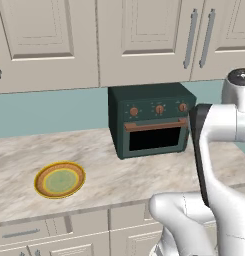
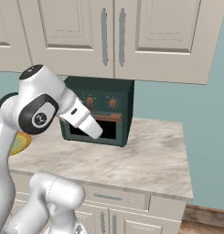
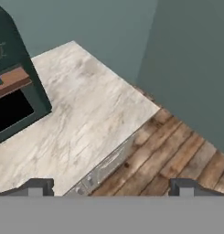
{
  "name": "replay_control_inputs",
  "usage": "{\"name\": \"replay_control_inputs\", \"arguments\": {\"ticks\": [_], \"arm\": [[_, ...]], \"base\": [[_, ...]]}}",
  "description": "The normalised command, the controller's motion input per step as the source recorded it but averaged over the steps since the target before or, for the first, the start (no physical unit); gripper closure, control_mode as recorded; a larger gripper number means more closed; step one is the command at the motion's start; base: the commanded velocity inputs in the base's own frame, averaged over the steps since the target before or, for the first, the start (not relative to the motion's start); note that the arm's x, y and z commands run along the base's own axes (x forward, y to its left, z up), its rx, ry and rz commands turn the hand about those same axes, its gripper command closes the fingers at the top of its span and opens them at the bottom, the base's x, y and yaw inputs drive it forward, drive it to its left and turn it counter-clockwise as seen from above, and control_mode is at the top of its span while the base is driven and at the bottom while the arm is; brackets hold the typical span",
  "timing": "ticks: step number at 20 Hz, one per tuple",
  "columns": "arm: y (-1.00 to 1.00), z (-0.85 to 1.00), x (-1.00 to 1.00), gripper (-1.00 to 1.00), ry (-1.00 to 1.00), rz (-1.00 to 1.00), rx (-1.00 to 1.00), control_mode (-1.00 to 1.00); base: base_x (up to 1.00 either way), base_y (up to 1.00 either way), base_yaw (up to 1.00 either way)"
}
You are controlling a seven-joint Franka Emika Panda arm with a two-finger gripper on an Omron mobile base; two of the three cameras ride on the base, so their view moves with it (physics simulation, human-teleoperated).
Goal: Pull the toaster oven rack outwards. Pick up the baguette from the plate and place it on the toaster oven rack. Close the toaster oven door fully and set the temperature to the lowest setting.
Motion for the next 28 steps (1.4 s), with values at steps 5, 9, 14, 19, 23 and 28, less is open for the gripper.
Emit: {"name": "replay_control_inputs", "arguments": {"ticks": [5, 9, 14, 19, 23, 28], "arm": [[0.46, -0.06, 0.27, -1.0, -0.25, 0.48, -0.14, -1.0], [0.35, 0.0, 0.49, -1.0, -0.03, 0.28, 0.01, -1.0], [0.5, -0.06, 0.49, -1.0, -0.05, 0.04, -0.04, -1.0], [0.14, -0.06, 0.19, -1.0, -0.26, -0.01, 0.0, -1.0], [0.0, 0.0, 0.16, -1.0, -0.18, 0.19, 0.0, -1.0], [0.0, 0.0, 0.06, -1.0, -0.1, 0.12, 0.0, -1.0]], "base": [[0.0, 0.0, 0.0], [0.0, 0.0, 0.0], [0.0, 0.0, 0.0], [0.0, 0.0, 0.0], [0.0, 0.0, 0.0], [0.0, 0.0, 0.0]]}}
